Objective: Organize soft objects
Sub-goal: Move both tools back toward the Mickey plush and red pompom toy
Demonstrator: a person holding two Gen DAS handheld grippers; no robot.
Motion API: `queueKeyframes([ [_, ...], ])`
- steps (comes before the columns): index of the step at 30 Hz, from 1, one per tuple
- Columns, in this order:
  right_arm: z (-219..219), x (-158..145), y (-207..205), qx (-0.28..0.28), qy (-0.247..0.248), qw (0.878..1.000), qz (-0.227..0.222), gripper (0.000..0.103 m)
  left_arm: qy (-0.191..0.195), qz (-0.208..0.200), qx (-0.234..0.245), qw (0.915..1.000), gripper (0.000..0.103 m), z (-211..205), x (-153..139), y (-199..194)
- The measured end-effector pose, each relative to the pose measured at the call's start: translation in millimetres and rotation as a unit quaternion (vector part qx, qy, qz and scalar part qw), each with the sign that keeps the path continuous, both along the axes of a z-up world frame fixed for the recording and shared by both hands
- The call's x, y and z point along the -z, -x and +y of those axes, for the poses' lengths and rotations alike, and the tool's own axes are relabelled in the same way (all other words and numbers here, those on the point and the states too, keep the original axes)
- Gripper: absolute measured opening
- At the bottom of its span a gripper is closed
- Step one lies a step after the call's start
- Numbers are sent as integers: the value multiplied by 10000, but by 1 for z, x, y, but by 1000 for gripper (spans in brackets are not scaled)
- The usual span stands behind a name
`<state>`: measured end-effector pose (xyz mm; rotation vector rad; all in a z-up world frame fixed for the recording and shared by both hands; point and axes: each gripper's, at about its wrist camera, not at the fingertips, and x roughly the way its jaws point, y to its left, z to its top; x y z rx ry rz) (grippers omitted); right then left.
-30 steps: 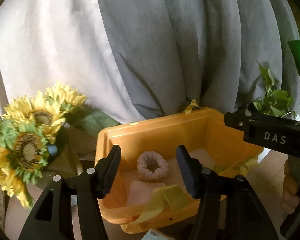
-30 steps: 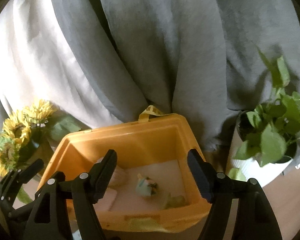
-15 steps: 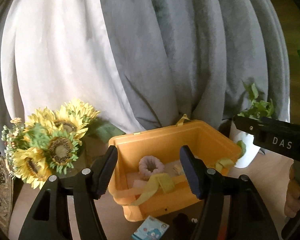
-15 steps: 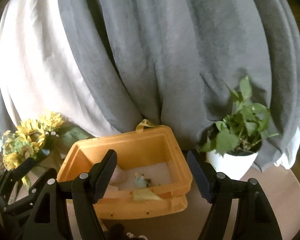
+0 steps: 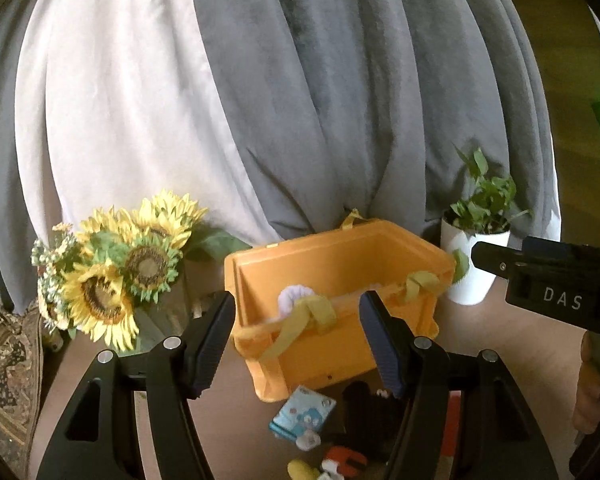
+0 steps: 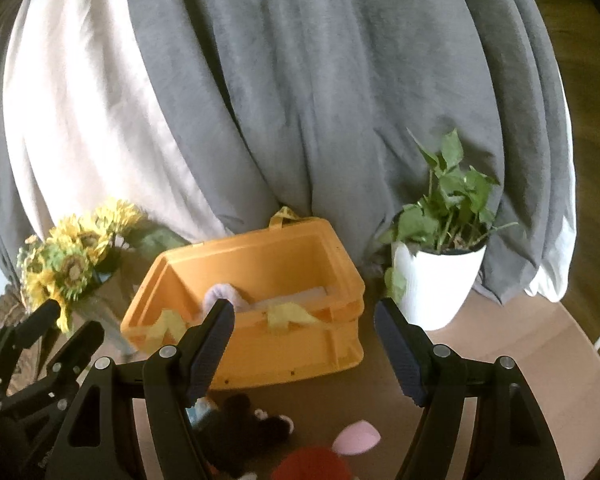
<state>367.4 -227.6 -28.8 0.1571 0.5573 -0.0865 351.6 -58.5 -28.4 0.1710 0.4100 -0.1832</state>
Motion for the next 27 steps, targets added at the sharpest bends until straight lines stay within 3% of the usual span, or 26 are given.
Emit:
queueKeyframes([
  [14, 8, 29, 40, -76, -26, 9991, 421, 74, -56, 480, 50, 9988, 64, 3, 31, 36],
  [27, 15, 63, 57, -172, -73, 9952, 960, 74, -201, 1216, 237, 9921, 64, 6, 70, 46],
])
